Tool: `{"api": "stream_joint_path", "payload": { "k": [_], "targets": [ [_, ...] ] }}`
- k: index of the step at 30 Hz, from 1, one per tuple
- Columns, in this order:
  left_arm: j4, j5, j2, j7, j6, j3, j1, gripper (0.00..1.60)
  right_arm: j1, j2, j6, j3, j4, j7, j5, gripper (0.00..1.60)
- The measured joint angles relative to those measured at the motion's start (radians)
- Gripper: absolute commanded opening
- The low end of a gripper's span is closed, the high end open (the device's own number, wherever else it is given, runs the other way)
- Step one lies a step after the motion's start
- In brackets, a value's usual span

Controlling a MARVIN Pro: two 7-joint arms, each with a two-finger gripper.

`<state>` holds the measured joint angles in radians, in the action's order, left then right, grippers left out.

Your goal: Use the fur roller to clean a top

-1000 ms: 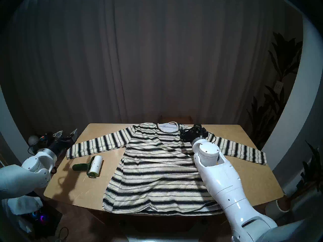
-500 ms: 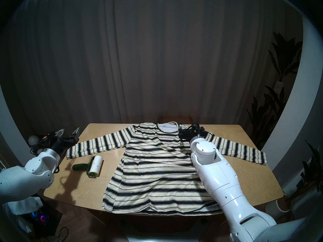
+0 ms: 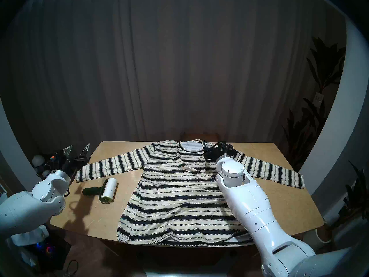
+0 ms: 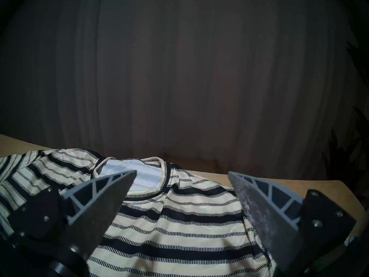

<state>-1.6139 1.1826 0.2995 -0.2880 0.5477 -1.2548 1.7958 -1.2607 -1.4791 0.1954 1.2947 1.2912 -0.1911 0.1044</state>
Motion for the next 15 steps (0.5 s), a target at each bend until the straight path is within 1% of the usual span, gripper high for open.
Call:
{"api": "stream_joint_path", "payload": {
  "k": [15],
  "targets": [
    [0.029,-0.111,0.104,-0.073,0.000,0.037,-0.072,1.60,0.023,-0.004,-0.008,-0.002,-0.029,-0.027,-0.015,1.60]
  ]
}}
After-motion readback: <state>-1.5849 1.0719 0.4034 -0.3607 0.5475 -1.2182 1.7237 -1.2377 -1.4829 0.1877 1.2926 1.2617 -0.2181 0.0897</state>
